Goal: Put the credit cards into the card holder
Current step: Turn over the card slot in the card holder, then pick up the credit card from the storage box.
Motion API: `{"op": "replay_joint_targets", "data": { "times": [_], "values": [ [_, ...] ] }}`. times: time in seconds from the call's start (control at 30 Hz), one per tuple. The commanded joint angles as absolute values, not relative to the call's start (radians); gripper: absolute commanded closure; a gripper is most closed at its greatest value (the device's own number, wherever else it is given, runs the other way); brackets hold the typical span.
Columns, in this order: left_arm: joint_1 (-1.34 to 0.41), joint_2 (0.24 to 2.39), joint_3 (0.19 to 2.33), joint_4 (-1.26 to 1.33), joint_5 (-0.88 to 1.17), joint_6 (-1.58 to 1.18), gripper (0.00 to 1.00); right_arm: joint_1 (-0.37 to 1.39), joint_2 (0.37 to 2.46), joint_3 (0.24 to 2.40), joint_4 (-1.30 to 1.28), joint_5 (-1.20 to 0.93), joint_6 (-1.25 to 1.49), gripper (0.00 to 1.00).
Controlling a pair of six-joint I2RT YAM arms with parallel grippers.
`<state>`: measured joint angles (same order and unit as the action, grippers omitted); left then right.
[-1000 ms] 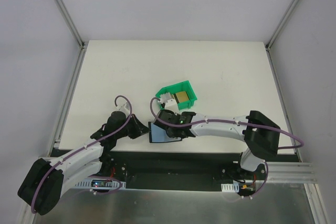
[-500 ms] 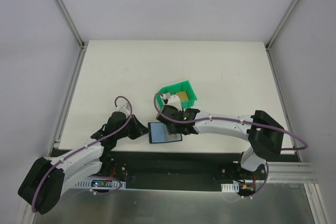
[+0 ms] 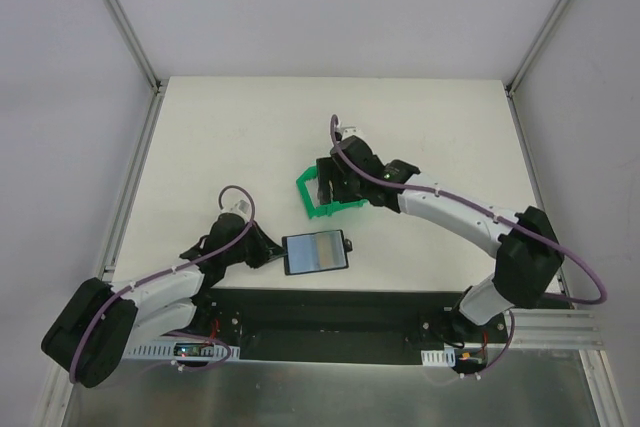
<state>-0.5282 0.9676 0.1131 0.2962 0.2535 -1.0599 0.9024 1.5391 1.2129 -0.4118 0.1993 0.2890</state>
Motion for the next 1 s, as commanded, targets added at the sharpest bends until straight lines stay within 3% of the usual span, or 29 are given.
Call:
{"op": "replay_joint_targets", "data": {
  "times": [0.0,0.67,0.83,0.97],
  "values": [
    [-0.520,1.022,0.100,0.394,0.252,-1.114,1.00,0.821,1.621,1.305,-0.376,0.052,0.207,0.24],
    [-0.518,1.074,0.112,0.431,0.270,-1.123,1.00,0.689,1.954,1.474,-0.331,-0.258,0.176,0.18],
    [-0.518,1.084,0.121,0.426,0.278,-1.114,1.00,0.680,1.968,1.468,-0.302,-0.325,0.193,0.20],
    [-0.518,1.091,0.124,0.431,0.284,-1.108,1.00,0.666,1.957,1.451,-0.265,-0.374,0.215,0.27]
  ]
}}
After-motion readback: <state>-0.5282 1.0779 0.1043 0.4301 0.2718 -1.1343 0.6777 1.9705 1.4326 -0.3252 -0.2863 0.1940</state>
